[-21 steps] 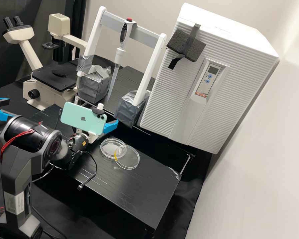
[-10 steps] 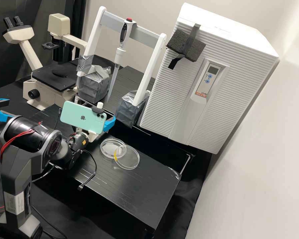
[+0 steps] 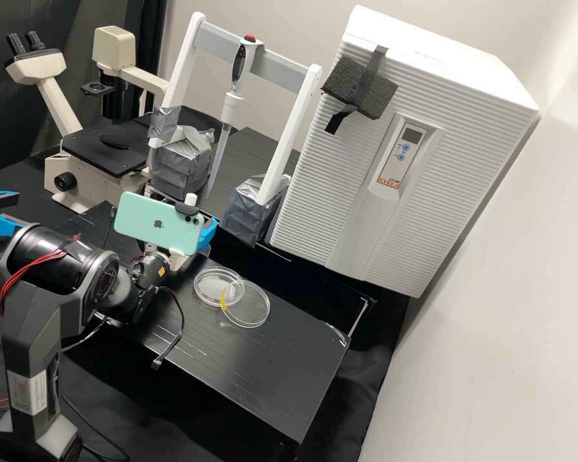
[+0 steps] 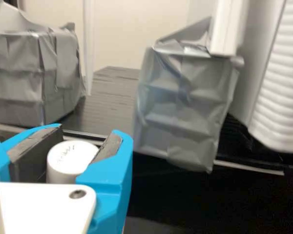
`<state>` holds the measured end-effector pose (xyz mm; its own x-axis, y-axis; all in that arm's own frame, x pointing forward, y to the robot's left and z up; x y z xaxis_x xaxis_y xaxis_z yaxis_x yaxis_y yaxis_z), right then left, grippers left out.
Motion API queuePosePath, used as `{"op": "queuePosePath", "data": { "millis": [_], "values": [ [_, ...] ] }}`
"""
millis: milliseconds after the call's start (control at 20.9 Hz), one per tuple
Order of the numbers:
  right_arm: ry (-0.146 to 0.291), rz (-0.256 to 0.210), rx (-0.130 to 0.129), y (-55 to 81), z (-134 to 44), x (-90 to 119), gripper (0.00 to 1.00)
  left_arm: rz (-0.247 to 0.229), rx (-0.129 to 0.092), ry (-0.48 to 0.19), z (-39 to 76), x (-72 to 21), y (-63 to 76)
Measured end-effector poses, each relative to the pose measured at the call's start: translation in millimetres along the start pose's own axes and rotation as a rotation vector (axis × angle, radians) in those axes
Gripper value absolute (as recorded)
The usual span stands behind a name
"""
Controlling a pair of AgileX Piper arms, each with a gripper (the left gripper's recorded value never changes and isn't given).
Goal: Open the bottle
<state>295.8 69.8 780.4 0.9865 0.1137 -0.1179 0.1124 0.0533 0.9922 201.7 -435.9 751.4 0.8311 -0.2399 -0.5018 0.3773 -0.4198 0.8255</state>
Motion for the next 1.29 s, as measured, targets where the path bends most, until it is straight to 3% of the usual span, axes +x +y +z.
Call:
{"op": "queuePosePath", "data": {
  "millis": [192,814,1054,1293],
  "values": [
    [0.026,0.001,0.000,-0.2,-7.1,3.3,0.00,-0.001,0.000,-0.001,0.3,0.1,-0.1],
    [0.043,0.013,0.001,2.8,-11.9,4.4,0.00,0.000,-0.003,-0.006,2.7,1.7,-0.7],
    [0.078,0.051,0.002,14.8,-22.2,-3.7,0.00,-0.001,-0.002,-0.009,3.4,1.9,-1.0],
    [0.110,0.043,-0.010,13.9,-31.0,-24.1,0.00,-0.001,-0.002,-0.009,3.4,1.9,-1.0]
  ]
}}
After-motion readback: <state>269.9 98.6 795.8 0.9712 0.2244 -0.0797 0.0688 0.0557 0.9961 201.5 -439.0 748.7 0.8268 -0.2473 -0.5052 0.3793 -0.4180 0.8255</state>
